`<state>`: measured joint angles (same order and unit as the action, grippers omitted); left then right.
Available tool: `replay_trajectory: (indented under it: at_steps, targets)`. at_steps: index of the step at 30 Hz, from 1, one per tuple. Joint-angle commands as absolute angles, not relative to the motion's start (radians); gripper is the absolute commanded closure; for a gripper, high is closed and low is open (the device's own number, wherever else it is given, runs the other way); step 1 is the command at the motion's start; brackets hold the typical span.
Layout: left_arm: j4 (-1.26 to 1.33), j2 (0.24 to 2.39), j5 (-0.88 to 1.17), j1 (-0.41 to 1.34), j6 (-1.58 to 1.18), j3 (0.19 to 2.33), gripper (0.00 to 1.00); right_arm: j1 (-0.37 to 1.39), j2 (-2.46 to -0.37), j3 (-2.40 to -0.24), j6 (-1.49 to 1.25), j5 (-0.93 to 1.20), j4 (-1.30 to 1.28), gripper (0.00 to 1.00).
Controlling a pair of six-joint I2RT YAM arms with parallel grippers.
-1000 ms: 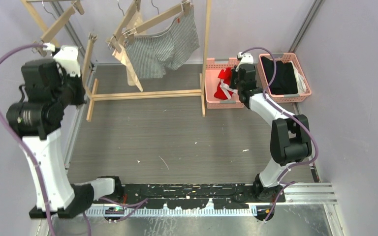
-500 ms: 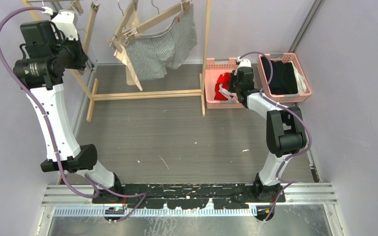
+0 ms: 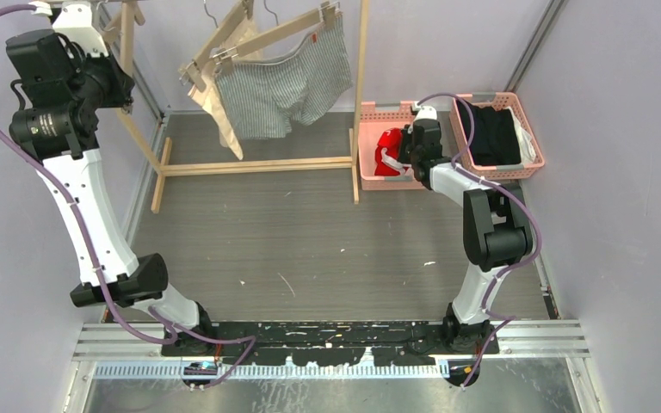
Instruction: Remove the underwear clipped to the hanger
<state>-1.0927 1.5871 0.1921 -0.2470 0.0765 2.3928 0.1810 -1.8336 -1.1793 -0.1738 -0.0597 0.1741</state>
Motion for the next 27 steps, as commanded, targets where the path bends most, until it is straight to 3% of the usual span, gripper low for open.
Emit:
replay_trajectory:
  at_steps: [1,27]
  targets:
    - [-0.98,1.609,0.23,-0.269,0.048,2.445,1.0,0.178,-1.802,-1.164,-0.193,-0.046,0.253,0.99]
    - [-0.955,1.789,0.27,-0.282,-0.037,2.531,1.0,0.179,-1.7,-1.017,-0.213,-0.019,0.331,0.99]
